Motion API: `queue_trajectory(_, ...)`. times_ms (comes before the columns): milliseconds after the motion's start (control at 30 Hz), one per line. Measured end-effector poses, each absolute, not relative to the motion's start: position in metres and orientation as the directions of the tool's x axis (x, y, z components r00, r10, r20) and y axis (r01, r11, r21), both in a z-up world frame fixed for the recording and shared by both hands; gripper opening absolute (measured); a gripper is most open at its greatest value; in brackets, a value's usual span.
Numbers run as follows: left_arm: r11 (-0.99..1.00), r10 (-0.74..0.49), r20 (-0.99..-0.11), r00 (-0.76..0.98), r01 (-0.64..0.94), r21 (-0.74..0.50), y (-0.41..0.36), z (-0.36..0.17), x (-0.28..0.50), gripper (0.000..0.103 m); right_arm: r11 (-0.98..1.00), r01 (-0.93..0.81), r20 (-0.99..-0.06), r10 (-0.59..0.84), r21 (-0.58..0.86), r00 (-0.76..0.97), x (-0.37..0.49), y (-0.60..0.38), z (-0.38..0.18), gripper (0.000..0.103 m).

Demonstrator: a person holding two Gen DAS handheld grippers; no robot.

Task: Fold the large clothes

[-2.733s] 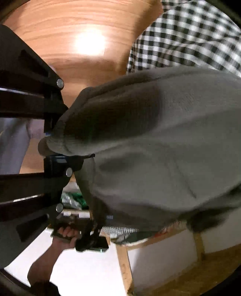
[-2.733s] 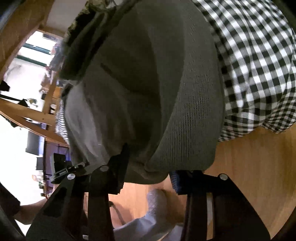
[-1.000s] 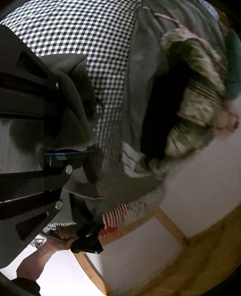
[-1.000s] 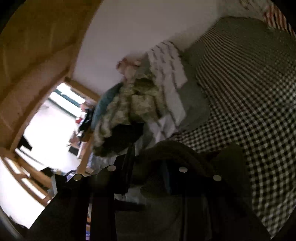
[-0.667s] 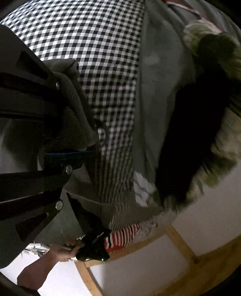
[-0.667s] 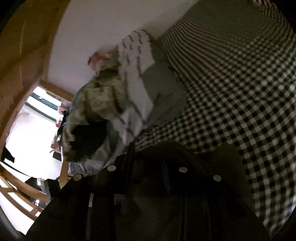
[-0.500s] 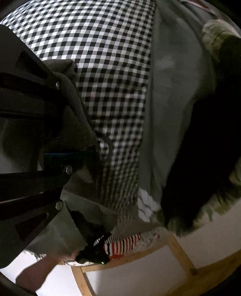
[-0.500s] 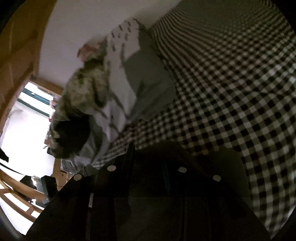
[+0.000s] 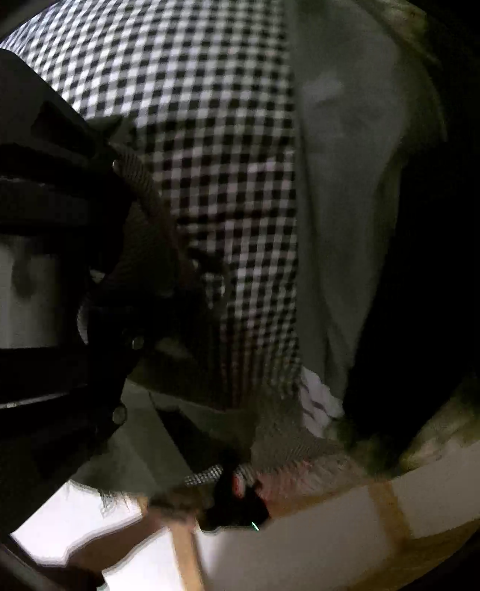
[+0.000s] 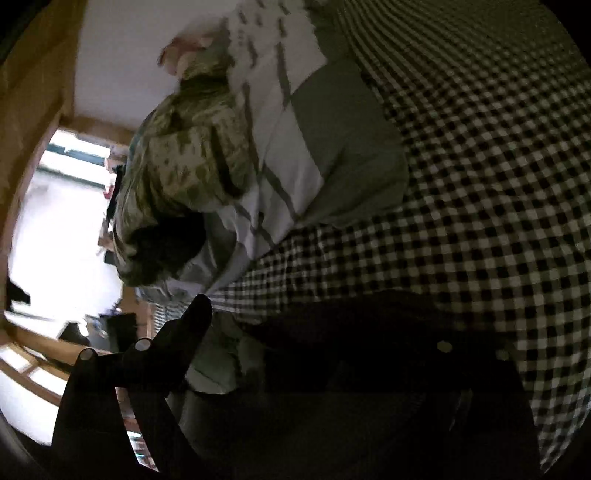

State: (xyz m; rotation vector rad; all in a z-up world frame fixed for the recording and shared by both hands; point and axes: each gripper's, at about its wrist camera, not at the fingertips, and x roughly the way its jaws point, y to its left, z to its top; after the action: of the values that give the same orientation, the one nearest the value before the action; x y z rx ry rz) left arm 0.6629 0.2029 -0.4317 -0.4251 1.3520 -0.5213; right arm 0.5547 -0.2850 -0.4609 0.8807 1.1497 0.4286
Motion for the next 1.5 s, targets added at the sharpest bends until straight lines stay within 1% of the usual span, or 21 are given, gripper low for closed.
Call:
queue_trajectory(67, 0.783, -0.621, -0.774, 0.122, 0.066, -0.618, 0.208, -0.427, 0.665, 0.028, 0.576, 0.185, -0.600, 0.716, 0.797, 0.357, 0.562, -0.292, -0.463, 0.090)
queue_trajectory(100, 0.748, -0.662, -0.738, 0.127, 0.050, -0.662, 0.210, -0.420, 0.667, 0.087, 0.571, 0.189, -0.598, 0.720, 0.799, 0.353, 0.563, -0.293, -0.461, 0.090)
queue_trajectory(133, 0.733, -0.676, -0.721, 0.151, 0.047, -0.678, 0.212, -0.412, 0.668, 0.098, 0.556, 0.193, -0.586, 0.730, 0.808, 0.352, 0.564, -0.295, -0.460, 0.090)
queue_trajectory(233, 0.772, -0.622, -0.732, 0.279, 0.057, -0.634, 0.222, -0.378, 0.678, 0.098, 0.491, 0.222, -0.538, 0.754, 0.842, 0.375, 0.563, -0.301, -0.455, 0.091)
queue_trajectory(333, 0.851, -0.514, -0.772, 0.373, 0.113, -0.512, 0.219, -0.347, 0.678, 0.098, 0.563, 0.193, -0.591, 0.720, 0.804, 0.363, 0.563, -0.295, -0.442, 0.091)
queue_trajectory(433, 0.845, -0.533, -0.758, 0.376, 0.188, -0.501, 0.195, -0.335, 0.657, 0.098, 0.640, 0.125, -0.635, 0.683, 0.758, 0.361, 0.564, -0.281, -0.425, 0.091)
queue_trajectory(500, 0.830, -0.558, -0.757, 0.339, 0.218, -0.514, 0.165, -0.349, 0.633, 0.098, 0.639, 0.120, -0.632, 0.684, 0.760, 0.364, 0.567, -0.278, -0.420, 0.091)
queue_trajectory(600, 0.832, -0.552, -0.788, 0.272, 0.234, -0.503, 0.116, -0.396, 0.598, 0.098, 0.569, 0.176, -0.590, 0.721, 0.803, 0.363, 0.573, -0.285, -0.422, 0.091)
queue_trajectory(667, 0.849, -0.524, -0.821, 0.228, 0.218, -0.481, 0.088, -0.439, 0.580, 0.098, 0.496, 0.277, -0.566, 0.752, 0.823, 0.336, 0.576, -0.295, -0.432, 0.093)
queue_trajectory(733, 0.882, -0.465, -0.857, 0.223, 0.202, -0.426, 0.074, -0.469, 0.571, 0.098, 0.417, 0.396, -0.537, 0.800, 0.818, 0.267, 0.577, -0.305, -0.449, 0.100)
queue_trajectory(800, 0.914, -0.392, -0.895, 0.215, 0.201, -0.352, 0.062, -0.499, 0.564, 0.098, 0.475, 0.497, -0.608, 0.782, 0.726, 0.141, 0.578, -0.317, -0.463, 0.100)
queue_trajectory(867, 0.932, -0.341, -0.902, 0.264, 0.220, -0.288, 0.053, -0.506, 0.562, 0.098, 0.552, 0.483, -0.669, 0.736, 0.680, 0.100, 0.580, -0.331, -0.462, 0.100)
queue_trajectory(933, 0.935, -0.338, -0.902, 0.270, 0.206, -0.288, 0.053, -0.509, 0.563, 0.098, 0.681, 0.428, -0.774, 0.628, 0.594, 0.076, 0.582, -0.344, -0.451, 0.100)
queue_trajectory(967, 0.934, -0.345, -0.899, 0.271, 0.191, -0.301, 0.056, -0.509, 0.564, 0.098, 0.719, 0.393, -0.804, 0.587, 0.573, 0.099, 0.582, -0.350, -0.441, 0.100)
queue_trajectory(1100, 0.935, -0.349, -0.892, 0.286, 0.164, -0.314, 0.062, -0.493, 0.567, 0.098, 0.776, 0.206, -0.802, 0.560, 0.596, 0.208, 0.572, -0.340, -0.400, 0.100)
queue_trajectory(1167, 0.939, -0.342, -0.874, 0.345, 0.163, -0.303, 0.070, -0.471, 0.568, 0.098, 0.894, 0.055, -0.871, 0.418, 0.445, 0.260, 0.559, -0.312, -0.377, 0.100)
queue_trajectory(1233, 0.950, -0.309, -0.858, 0.410, 0.170, -0.260, 0.077, -0.445, 0.570, 0.098, 0.943, -0.184, -0.898, 0.323, 0.279, 0.298, 0.541, -0.269, -0.363, 0.100)
queue_trajectory(1333, 0.946, -0.311, -0.832, 0.459, 0.230, -0.226, 0.083, -0.431, 0.587, 0.098, 0.869, -0.495, -0.924, 0.190, 0.001, 0.331, 0.513, -0.202, -0.370, 0.100)
queue_trajectory(1367, 0.938, -0.325, -0.845, 0.425, 0.259, -0.231, 0.085, -0.437, 0.595, 0.098, 0.830, -0.557, -0.936, 0.194, -0.004, 0.295, 0.510, -0.187, -0.377, 0.100)
queue_trajectory(1433, 0.930, -0.325, -0.889, 0.322, 0.281, -0.238, 0.091, -0.454, 0.605, 0.098, 0.813, -0.582, -0.964, 0.170, 0.021, 0.203, 0.512, -0.177, -0.399, 0.099)
queue_trajectory(1500, 0.961, -0.224, -0.945, 0.237, 0.217, -0.173, 0.100, -0.482, 0.614, 0.098, 0.886, -0.461, -0.987, 0.107, 0.040, 0.120, 0.531, -0.181, -0.429, 0.098)
